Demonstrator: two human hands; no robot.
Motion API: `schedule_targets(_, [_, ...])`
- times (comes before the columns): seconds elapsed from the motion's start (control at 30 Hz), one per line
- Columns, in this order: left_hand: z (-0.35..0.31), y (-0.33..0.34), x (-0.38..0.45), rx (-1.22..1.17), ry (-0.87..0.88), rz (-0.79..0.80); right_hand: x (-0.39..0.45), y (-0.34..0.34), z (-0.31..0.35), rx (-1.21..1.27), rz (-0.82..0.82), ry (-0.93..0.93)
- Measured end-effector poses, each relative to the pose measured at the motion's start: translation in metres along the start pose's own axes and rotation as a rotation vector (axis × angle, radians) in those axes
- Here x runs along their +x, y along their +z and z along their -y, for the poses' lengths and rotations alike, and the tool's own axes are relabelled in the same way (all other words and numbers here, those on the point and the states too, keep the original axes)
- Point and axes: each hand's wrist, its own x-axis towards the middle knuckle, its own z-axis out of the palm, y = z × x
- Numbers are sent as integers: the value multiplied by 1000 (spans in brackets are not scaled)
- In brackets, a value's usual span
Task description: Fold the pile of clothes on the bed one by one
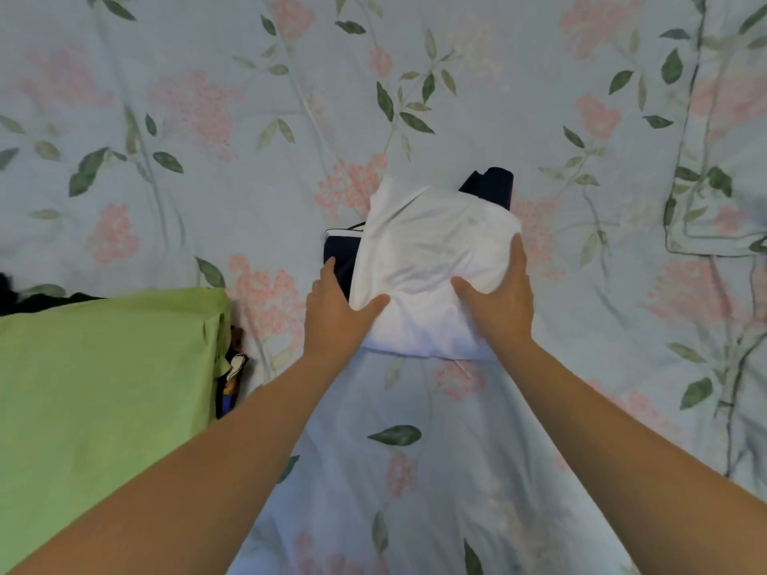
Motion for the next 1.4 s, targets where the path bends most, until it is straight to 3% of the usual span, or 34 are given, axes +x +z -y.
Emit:
schedule_targets(0.2, [-9, -15, -8, -183, -83, 145, -9, -5, -5, 281, 119, 100])
schedule_targets(0.37, [-25, -63, -41, -182, 25, 167, -56, -21, 28, 332, 147, 63])
schedule_targets(0.67, [-28, -281, -169, -258, 139, -42, -215, -25, 175, 440, 316, -130])
schedule_targets(0.87, [49, -375, -231, -282, 116, -247, -304, 51, 227, 529, 418, -224])
schedule_targets(0.97, [128, -373, -215, -68, 57, -290, -324, 111, 212, 376, 436, -184])
schedule_targets(1.07, [188, -354, -192, 252, -198, -111, -342, 157, 185, -3, 493, -192])
schedule_targets(1.13, [206, -342, -187, 504, -332, -66, -352, 171, 169, -276, 354, -347])
schedule_targets(1.2, [213, -336, -192, 687, -145, -165, -359, 180, 162, -457, 171, -587])
schedule_targets(1.27, [217, -334, -194, 651, 185, -179, -367, 191, 159, -518, 145, -760])
schedule_targets(1.3, [218, -332, -194, 643, 291, -114, -372, 197, 159, -552, 168, -788])
schedule_targets(1.4, [215, -327, -197, 753, 290, 110, -383, 210, 160, -695, 200, -736])
